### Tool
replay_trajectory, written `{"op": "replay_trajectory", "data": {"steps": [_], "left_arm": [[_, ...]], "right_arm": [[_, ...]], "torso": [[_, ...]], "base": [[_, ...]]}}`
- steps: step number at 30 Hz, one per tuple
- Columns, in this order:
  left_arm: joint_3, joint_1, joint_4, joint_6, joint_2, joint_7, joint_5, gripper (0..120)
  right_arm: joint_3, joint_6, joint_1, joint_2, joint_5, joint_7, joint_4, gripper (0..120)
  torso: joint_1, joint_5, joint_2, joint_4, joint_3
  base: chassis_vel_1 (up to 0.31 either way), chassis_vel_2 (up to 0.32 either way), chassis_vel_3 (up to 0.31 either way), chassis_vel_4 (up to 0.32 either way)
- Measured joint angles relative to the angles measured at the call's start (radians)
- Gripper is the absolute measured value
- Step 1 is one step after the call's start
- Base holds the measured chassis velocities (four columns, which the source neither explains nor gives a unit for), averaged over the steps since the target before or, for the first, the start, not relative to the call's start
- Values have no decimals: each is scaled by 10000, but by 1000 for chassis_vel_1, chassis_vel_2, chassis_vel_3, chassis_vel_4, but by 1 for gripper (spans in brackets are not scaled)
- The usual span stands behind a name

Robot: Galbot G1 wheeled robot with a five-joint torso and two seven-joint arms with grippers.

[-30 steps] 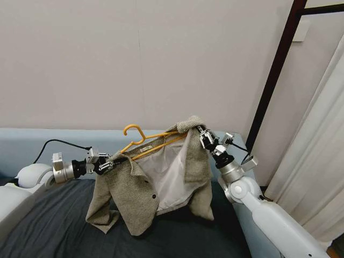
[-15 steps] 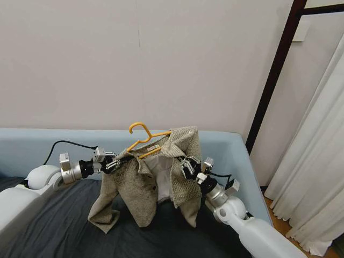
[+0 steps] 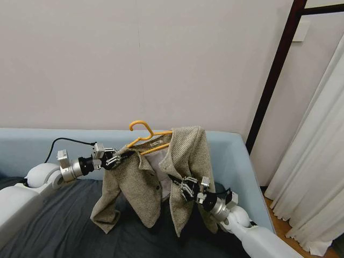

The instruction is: Pick up the clothes from the sofa and hang them on the clothes hanger.

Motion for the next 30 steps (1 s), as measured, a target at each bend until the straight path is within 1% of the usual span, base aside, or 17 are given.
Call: {"op": "replay_trajectory", "data": {"steps": [10,14,15,17,18,20,21,23,24,25,28,30], "left_arm": [[-228,396,-296,-37,105,-13,-42,7],[-393,628,-398,-49,125,-14,-25,7],[-425,692,-408,-59,135,-14,-5,7],[-436,713,-409,-70,141,-14,7,7],[-450,736,-408,-87,152,-14,34,7],[-463,742,-373,-133,158,-57,70,7],[-463,742,-373,-133,158,-57,70,7],[-463,681,-296,-195,156,-126,99,7],[-463,639,-258,-214,154,-150,103,7],[-463,639,-258,-214,154,-150,103,7],[-462,524,-121,-280,157,-242,103,7],[-459,510,-82,-297,174,-250,107,7]], "right_arm": [[-246,165,184,202,-63,407,203,1],[-349,396,212,250,-279,815,407,2],[-354,423,184,237,-293,949,552,8],[-354,427,167,222,-284,997,631,9],[-353,429,132,187,-244,1021,789,15],[-316,437,57,72,-115,709,1090,23],[-316,437,57,72,-115,709,1090,23],[-231,533,-17,-52,-310,-90,1070,35],[-176,582,-82,-116,-483,-479,1000,39],[-176,582,-82,-116,-483,-479,1000,39],[4,597,-354,-350,-790,-1748,945,53],[166,582,-457,-455,-954,-2315,962,61]], "torso": [[0,-1,0,3,0],[0,-1,0,2,0],[0,-1,0,2,0],[0,-2,0,2,0],[0,-1,0,2,0],[0,-1,0,2,0],[0,-1,0,2,0],[0,-2,0,2,0],[-1,-1,0,2,0],[-1,-1,0,2,0],[0,-1,0,0,0],[-1,0,0,0,0]], "base": [[0,0,0,0],[0,0,0,0],[0,0,0,0],[0,0,0,0],[0,0,0,0],[0,0,0,0],[0,0,0,0],[0,0,0,0],[0,0,0,0],[0,0,0,0],[0,0,0,0],[0,0,0,0]]}}
